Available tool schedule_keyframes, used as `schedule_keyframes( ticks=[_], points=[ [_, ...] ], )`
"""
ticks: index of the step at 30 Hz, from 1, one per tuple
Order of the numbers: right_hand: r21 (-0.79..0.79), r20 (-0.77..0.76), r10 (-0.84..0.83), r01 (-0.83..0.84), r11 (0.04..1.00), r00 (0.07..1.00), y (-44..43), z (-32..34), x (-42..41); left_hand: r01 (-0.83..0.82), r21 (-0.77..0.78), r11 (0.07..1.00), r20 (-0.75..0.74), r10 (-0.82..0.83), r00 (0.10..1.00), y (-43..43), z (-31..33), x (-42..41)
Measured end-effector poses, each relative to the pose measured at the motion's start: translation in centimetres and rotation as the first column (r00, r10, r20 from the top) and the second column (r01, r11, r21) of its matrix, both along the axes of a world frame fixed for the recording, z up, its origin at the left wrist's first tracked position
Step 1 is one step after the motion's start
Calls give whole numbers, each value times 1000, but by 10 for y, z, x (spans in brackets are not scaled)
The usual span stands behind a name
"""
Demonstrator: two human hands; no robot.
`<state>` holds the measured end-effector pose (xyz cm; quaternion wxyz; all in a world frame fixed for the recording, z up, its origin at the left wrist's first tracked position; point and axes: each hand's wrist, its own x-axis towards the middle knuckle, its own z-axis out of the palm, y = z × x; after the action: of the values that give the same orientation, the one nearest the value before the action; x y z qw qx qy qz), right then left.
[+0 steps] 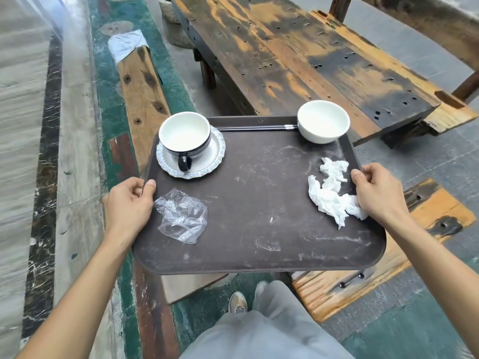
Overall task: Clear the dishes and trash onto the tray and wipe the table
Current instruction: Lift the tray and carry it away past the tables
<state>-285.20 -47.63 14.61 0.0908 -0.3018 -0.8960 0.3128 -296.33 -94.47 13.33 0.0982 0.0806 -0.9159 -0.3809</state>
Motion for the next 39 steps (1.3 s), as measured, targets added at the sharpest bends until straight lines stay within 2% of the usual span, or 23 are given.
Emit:
schedule_keyframes(
  ticks=[8,14,21,25,32,39],
  points=[
    [6,-3,-38,38,999,999,46,-6,-75,32,-1,1000,-32,-32,999,51,-15,-87],
    [3,-4,-54,55,999,999,83,-4,-126,53,54,997,4,-53,999,87,-23,-147],
    [17,-7,-87,87,996,996,110,-6,-176,92,11,996,7,-92,996,124,-15,-204],
    [7,-2,-103,103,995,995,120,-6,-205,110,-7,994,13,-110,994,139,-11,-242],
    [-12,-28,-172,172,985,985,124,-6,-271,190,48,981,-1,-190,982,160,-14,-334],
    [-17,-29,-268,267,963,963,113,-8,-329,281,-4,960,-18,-281,959,171,-7,-437]
  ],
)
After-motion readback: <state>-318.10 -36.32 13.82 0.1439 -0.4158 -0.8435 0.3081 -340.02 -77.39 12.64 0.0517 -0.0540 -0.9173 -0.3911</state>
